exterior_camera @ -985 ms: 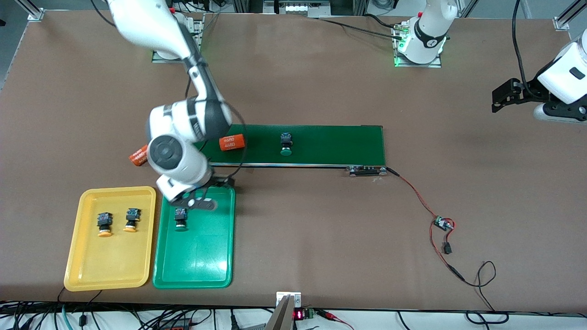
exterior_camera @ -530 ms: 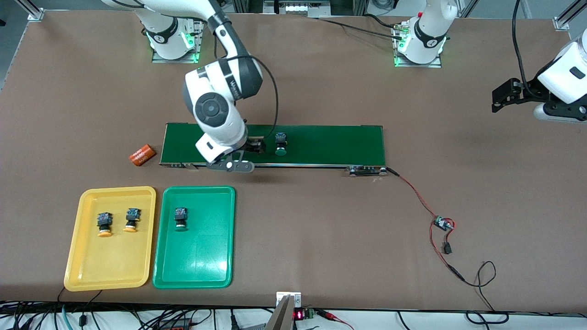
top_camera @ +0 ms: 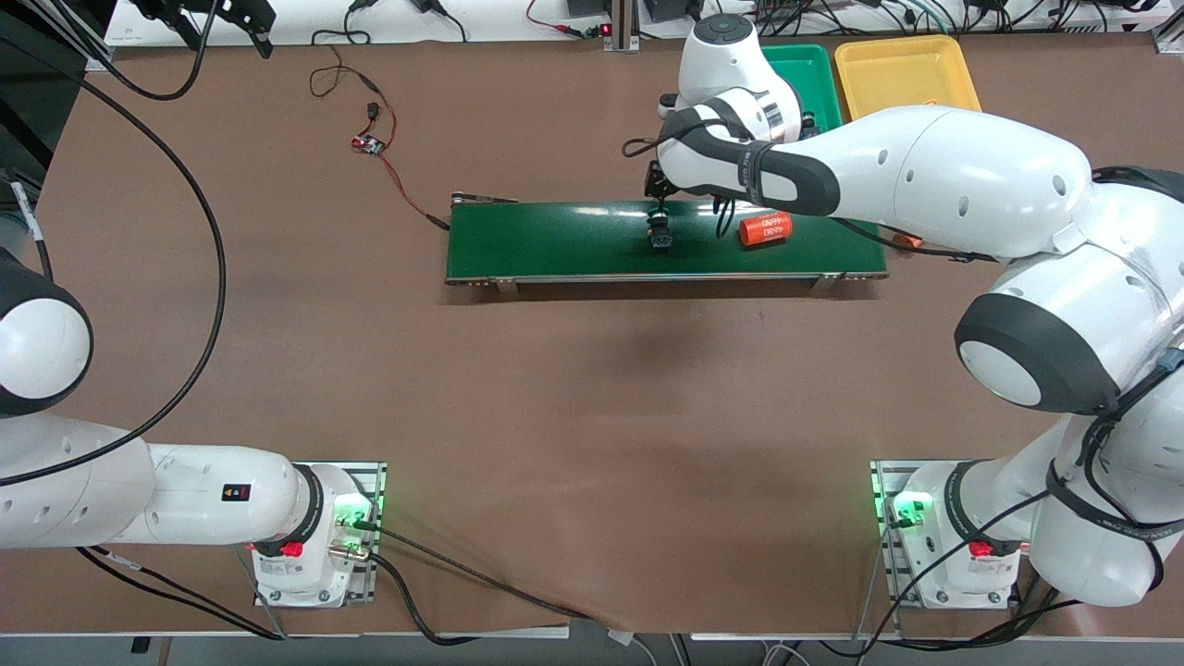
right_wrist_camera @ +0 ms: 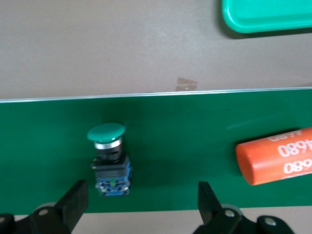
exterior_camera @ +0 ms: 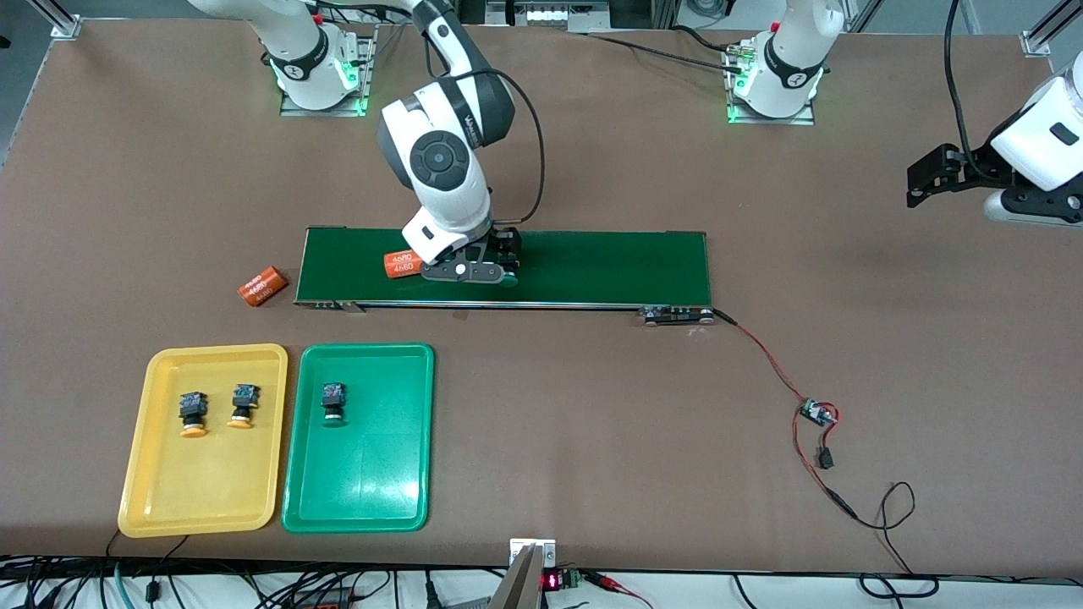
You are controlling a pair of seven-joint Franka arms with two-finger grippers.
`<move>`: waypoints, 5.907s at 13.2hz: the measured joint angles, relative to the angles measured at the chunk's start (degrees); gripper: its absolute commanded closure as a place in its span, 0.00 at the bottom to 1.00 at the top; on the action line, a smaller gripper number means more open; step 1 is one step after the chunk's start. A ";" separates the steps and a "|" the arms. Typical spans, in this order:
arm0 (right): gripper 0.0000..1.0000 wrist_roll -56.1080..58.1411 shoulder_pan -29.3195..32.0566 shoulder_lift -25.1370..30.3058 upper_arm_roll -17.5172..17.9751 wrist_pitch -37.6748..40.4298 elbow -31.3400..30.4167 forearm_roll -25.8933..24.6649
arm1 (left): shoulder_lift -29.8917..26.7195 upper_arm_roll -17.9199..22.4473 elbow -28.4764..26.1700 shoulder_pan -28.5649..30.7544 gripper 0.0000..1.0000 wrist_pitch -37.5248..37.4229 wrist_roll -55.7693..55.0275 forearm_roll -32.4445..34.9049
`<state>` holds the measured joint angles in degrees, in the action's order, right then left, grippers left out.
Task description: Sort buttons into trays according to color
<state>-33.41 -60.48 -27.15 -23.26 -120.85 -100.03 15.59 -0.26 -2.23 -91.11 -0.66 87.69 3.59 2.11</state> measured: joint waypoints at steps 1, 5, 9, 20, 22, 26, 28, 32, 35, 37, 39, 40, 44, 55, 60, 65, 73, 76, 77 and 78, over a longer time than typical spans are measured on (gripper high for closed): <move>0.00 0.00 -0.26 0.00 0.00 -0.16 -0.03 -0.01 | 0.00 0.00 0.00 0.00 0.00 0.00 0.00 0.00; 0.00 0.14 -0.94 -0.55 0.00 -0.78 -1.09 -0.10 | 0.00 -0.01 0.00 0.00 0.00 0.00 0.00 0.00; 0.00 0.89 -1.21 -3.04 0.01 -2.62 -1.73 -0.16 | 0.00 -0.01 0.01 0.00 0.00 0.00 0.00 0.00; 0.86 0.98 -1.43 -4.24 -0.01 -9.05 -5.72 -0.14 | 0.00 -0.02 0.01 0.00 0.00 0.00 0.00 0.00; 0.88 0.80 -1.43 -3.94 -0.14 -8.84 -5.72 -0.14 | 0.00 -0.02 0.01 0.00 0.00 0.00 0.00 0.00; 0.88 0.86 -0.99 -2.38 -3.54 -8.93 -3.50 -0.15 | 0.00 -0.02 0.01 0.00 0.00 0.00 0.00 0.00; 0.88 1.87 0.55 -2.01 -6.14 -8.90 -0.91 -0.27 | 0.00 -0.02 0.01 0.00 0.00 -0.01 0.00 0.00; 0.88 9.53 7.90 -3.34 -6.95 -8.84 4.86 -0.42 | 0.00 -0.03 0.02 -0.01 0.00 -0.25 0.00 0.00; 0.88 15.65 13.04 -6.79 -6.91 -8.85 8.15 -0.40 | 0.00 -0.04 0.02 -0.01 0.00 -0.30 0.00 0.00; 0.88 18.05 15.29 -9.59 -6.77 -8.87 10.95 -0.36 | 0.01 -0.04 0.02 -0.01 0.00 -0.30 0.00 0.00; 0.88 18.60 16.26 -12.26 -6.61 -8.85 13.56 -0.36 | 0.01 -0.04 0.03 -0.01 0.00 -0.31 0.00 0.00; 0.88 18.60 16.31 -13.47 -6.59 -8.87 14.55 -0.36 | 0.01 -0.04 0.03 -0.01 0.00 -0.32 0.00 0.00; 0.88 18.64 18.86 -17.96 -4.41 -9.14 18.64 -0.36 | 0.01 -0.04 0.04 -0.01 0.00 -0.33 0.00 0.00; 0.00 18.98 24.35 -28.11 1.55 -13.79 24.49 -0.36 | 0.01 -0.05 0.05 -0.01 0.00 -0.34 0.00 0.00; 0.00 18.98 24.59 -26.76 1.53 -12.82 26.69 -0.35 | 0.01 -0.05 0.06 -0.01 0.00 -0.34 0.00 0.00; 0.00 19.00 25.12 -19.27 0.07 -6.05 27.44 -0.36 | 0.01 -0.05 0.07 -0.01 0.00 -0.34 0.00 0.00; 0.00 22.35 36.79 -5.67 -2.44 11.20 27.58 -0.46 | 0.01 -0.06 0.09 -0.02 0.00 -0.40 0.00 0.00; 0.00 26.88 52.81 2.33 5.39 23.77 27.68 -0.83 | 0.02 -0.06 0.09 -0.02 0.00 -0.42 0.00 0.00; 0.00 28.24 56.90 4.63 8.00 27.70 27.66 -2.21 | 0.02 -0.06 0.10 -0.02 0.00 -0.43 0.00 0.00; 0.00 29.94 59.32 6.70 10.00 30.66 27.57 -4.84 | 0.02 -0.06 0.10 -0.02 0.00 -0.44 0.00 0.00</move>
<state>-3.47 -1.16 -20.45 -13.26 -90.19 -72.46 10.75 -0.24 -2.29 -91.01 -0.68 87.26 3.59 2.11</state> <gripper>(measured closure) 0.000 0.000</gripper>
